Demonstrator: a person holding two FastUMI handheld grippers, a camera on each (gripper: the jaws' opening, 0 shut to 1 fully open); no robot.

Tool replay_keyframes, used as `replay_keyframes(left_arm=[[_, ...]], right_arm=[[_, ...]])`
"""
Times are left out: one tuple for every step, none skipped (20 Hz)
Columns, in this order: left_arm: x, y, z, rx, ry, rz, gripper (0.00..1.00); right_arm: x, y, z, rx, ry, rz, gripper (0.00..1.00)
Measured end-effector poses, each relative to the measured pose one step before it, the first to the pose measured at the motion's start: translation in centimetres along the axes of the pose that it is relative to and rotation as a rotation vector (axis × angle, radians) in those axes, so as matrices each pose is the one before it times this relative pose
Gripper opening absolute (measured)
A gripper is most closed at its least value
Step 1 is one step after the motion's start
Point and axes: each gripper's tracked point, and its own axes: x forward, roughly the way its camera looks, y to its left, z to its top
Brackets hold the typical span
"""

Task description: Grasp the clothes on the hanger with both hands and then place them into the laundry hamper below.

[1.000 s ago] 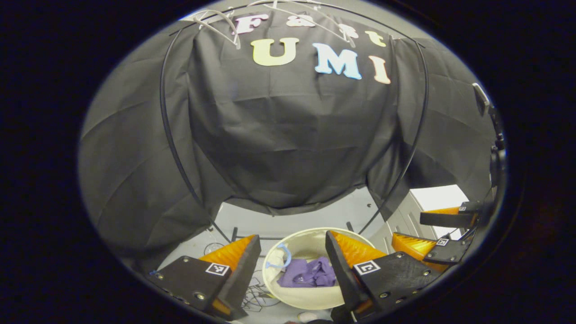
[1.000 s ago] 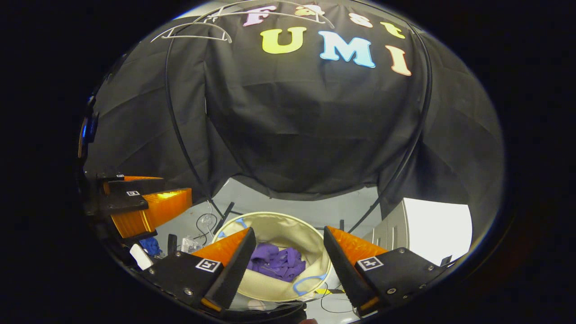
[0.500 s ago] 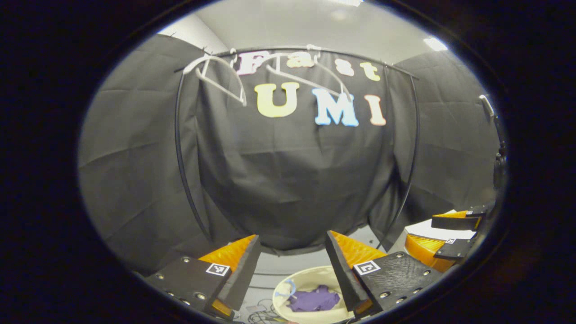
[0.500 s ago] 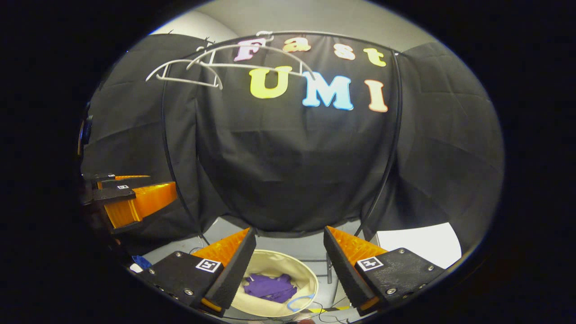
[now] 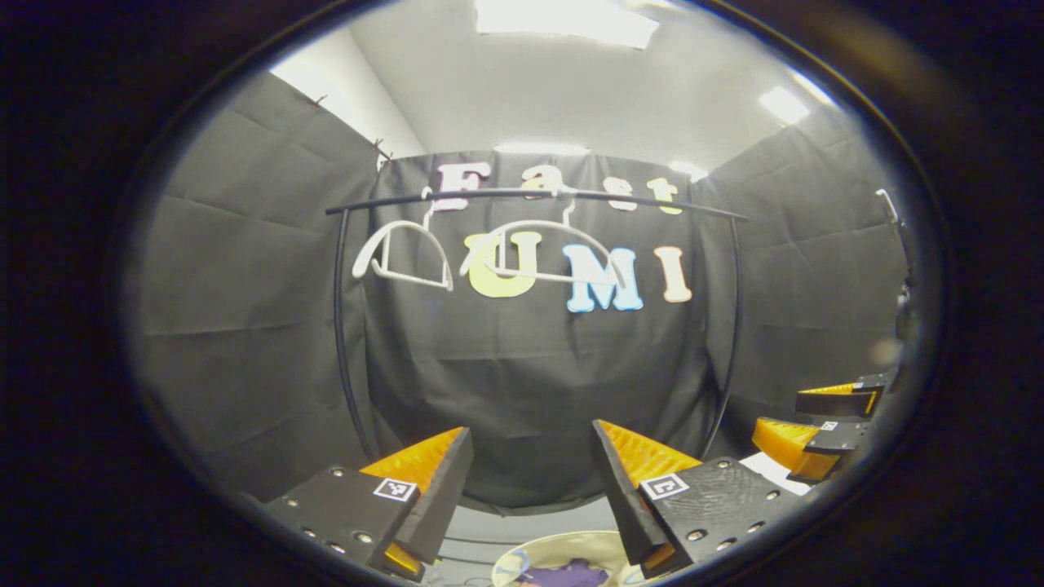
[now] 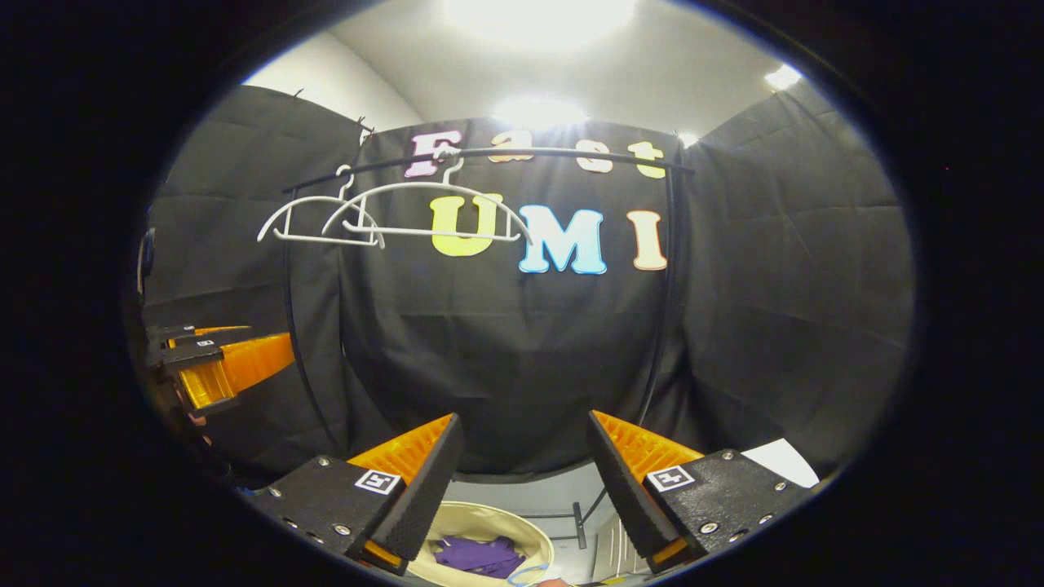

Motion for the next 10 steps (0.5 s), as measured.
replay_keyframes(left_arm=[[-0.665, -0.141, 0.838, -0.00372, -0.01034, 0.00242, 0.84], [-0.285, -0.180, 0.958, -0.00445, -0.01105, -0.00188, 0.84], [-0.429, -0.015, 0.958, -0.00095, -0.01061, 0.00526, 0.90], [-0.439, -0.058, 0.673, 0.00326, -0.00940, 0.00578, 0.84], [-0.608, -0.023, 0.934, 0.00444, -0.01504, 0.01262, 0.77], [-0.598, -0.286, 0.944, 0.00405, -0.01245, 0.01091, 0.84], [-0.648, -0.142, 0.937, -0.00009, -0.01511, 0.01233, 0.84], [-1.419, -0.064, 0.602, -0.00436, -0.01342, 0.00435, 0.89], [-0.707, -0.093, 0.862, -0.00340, -0.01213, 0.00629, 0.77], [-0.922, 0.129, 0.738, 0.00046, -0.00932, 0.00764, 0.89]], right_arm=[[-0.509, -0.585, 0.890, 0.00709, -0.01704, -0.00563, 0.92], [-0.518, -0.402, 0.922, 0.00875, -0.01982, -0.00107, 0.92], [-0.384, -0.332, 0.750, 0.00750, -0.01696, -0.00122, 0.92], [-0.531, -0.414, 0.732, 0.00424, -0.01375, 0.00028, 0.92], [-0.469, -0.356, 0.770, 0.00150, -0.01384, 0.00094, 0.94], [-0.531, -0.454, 0.848, -0.00219, -0.01580, -0.00155, 0.92], [-0.612, -0.559, 0.718, -0.00263, -0.01565, -0.00468, 0.92], [-0.598, -0.542, 0.701, -0.00313, -0.01516, -0.00670, 0.92], [-0.513, -0.510, 0.624, -0.00178, -0.01382, -0.00692, 0.94], [-0.490, -0.370, 0.546, 0.00217, -0.01151, -0.00449, 0.93]])
